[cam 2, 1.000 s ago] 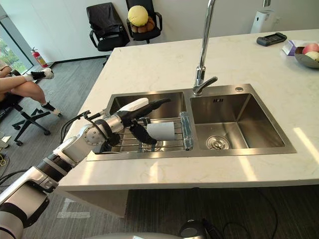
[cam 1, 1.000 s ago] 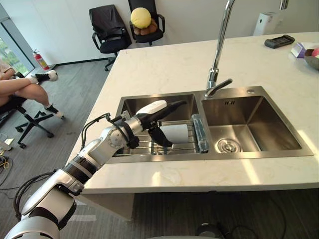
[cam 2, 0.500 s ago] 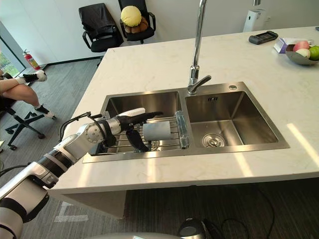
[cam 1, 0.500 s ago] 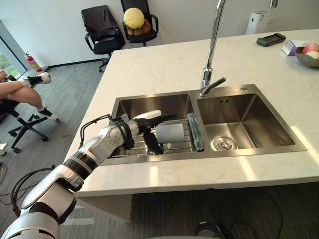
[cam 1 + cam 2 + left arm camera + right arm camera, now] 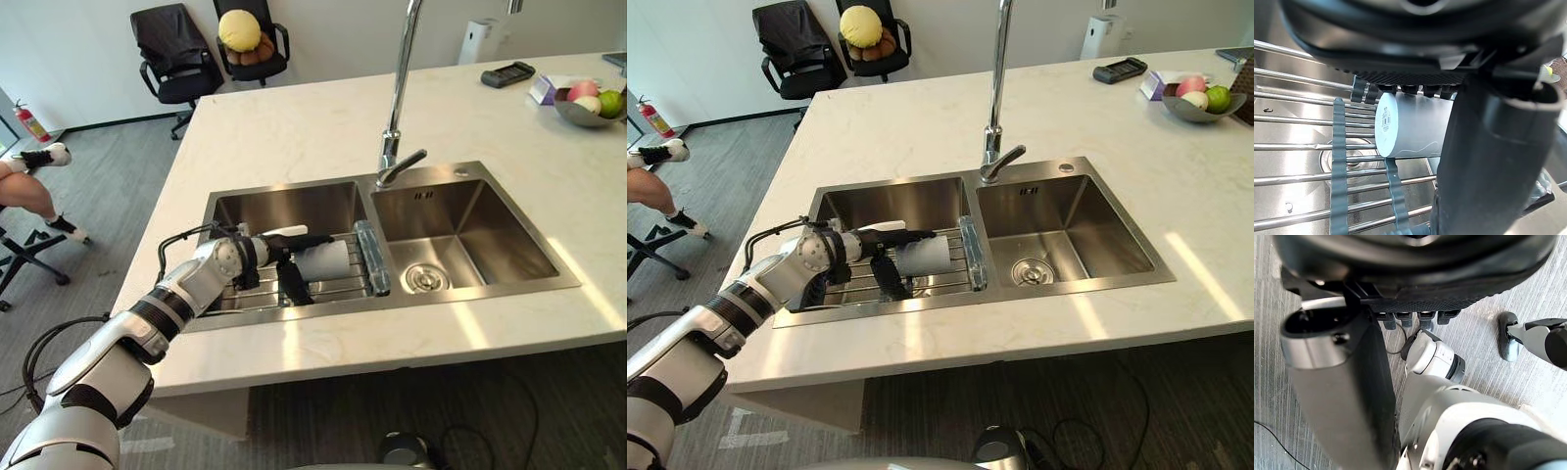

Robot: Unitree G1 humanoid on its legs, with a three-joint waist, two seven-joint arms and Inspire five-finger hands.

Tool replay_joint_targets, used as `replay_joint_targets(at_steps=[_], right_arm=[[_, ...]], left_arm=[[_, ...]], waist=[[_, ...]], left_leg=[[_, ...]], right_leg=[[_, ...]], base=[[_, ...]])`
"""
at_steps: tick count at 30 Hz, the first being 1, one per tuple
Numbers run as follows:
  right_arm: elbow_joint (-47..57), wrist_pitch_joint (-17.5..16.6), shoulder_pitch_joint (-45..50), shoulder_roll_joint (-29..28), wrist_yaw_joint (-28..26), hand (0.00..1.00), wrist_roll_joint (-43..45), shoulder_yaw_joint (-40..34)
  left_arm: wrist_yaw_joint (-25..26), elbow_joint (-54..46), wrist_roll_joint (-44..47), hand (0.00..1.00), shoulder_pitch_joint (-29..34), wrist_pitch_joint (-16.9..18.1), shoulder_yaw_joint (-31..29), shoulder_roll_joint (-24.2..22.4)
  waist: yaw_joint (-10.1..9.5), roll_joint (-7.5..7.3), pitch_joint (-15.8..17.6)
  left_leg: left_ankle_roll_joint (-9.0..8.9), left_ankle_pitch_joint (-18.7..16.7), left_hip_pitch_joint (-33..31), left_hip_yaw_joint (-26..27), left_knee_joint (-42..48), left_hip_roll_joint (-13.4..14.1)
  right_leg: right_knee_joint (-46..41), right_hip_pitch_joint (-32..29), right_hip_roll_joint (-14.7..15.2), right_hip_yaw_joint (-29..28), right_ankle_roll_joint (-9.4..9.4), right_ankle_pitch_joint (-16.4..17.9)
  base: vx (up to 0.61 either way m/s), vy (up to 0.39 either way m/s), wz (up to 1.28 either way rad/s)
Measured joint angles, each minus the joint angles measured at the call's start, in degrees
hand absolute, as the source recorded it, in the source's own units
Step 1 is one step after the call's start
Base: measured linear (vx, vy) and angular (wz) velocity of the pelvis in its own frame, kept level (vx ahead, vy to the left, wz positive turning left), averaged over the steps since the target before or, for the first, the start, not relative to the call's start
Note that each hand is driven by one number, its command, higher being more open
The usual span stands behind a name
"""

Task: Walk over to the sink, pick up the cup, carry it to the dishwasher, place the cup inside the dishwasher, then close the dishwasher door

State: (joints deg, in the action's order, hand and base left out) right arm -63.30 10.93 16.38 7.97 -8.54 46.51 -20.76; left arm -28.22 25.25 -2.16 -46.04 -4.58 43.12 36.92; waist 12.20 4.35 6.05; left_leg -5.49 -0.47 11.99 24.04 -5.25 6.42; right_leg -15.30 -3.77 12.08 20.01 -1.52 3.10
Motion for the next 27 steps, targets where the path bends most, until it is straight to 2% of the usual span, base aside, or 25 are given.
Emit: replay_joint_targets(at_steps=[8,12,17,25,27], right_arm=[[0.05,-0.50,0.07,0.62,0.29,1.00,1.36,2.38],[0.42,-0.48,0.10,1.11,0.58,1.00,1.45,3.60],[0.78,-0.42,0.07,0.97,0.89,1.00,1.45,3.82],[1.91,-0.51,-0.07,0.98,1.39,1.00,1.77,5.11],[1.94,-1.92,-0.24,0.70,2.67,1.00,1.84,5.52]], left_arm=[[2.29,2.23,-0.46,1.00,-0.09,-0.66,-0.34,-1.21],[2.44,3.68,-1.08,1.00,-0.08,-0.18,-0.94,-1.67],[1.46,4.87,-2.39,1.00,-0.07,-0.05,-2.25,-1.67],[-7.48,5.30,-10.83,1.00,-3.45,-2.86,-4.48,-1.91],[-9.28,5.86,-12.95,1.00,-4.43,-3.18,-4.43,-2.11]], waist=[[0.39,-0.02,0.00],[0.43,-0.09,0.07],[1.42,-0.23,0.37],[2.76,-0.15,1.87],[3.01,-0.03,2.05]], left_leg=[[-0.10,-0.08,-0.08,0.08,0.00,0.10],[-0.07,-0.03,0.07,0.28,0.04,0.02],[-0.02,0.03,0.05,0.53,0.04,-0.04],[-0.03,0.02,0.02,1.00,0.04,0.23],[-0.05,0.01,0.03,1.17,0.07,0.27]], right_leg=[[0.23,0.01,-0.12,-0.04,0.01,-0.13],[0.38,0.05,-0.18,-0.11,0.09,-0.30],[1.01,0.07,-0.27,-0.26,-0.04,-0.60],[1.70,0.11,-0.76,-0.18,-0.22,-0.78],[1.79,0.09,-0.89,-0.23,-0.22,-0.78]], base=[[0.00,0.000,0.00],[0.00,0.003,-0.01],[-0.01,0.009,-0.03],[0.00,0.005,-0.03],[0.01,0.006,-0.02]])
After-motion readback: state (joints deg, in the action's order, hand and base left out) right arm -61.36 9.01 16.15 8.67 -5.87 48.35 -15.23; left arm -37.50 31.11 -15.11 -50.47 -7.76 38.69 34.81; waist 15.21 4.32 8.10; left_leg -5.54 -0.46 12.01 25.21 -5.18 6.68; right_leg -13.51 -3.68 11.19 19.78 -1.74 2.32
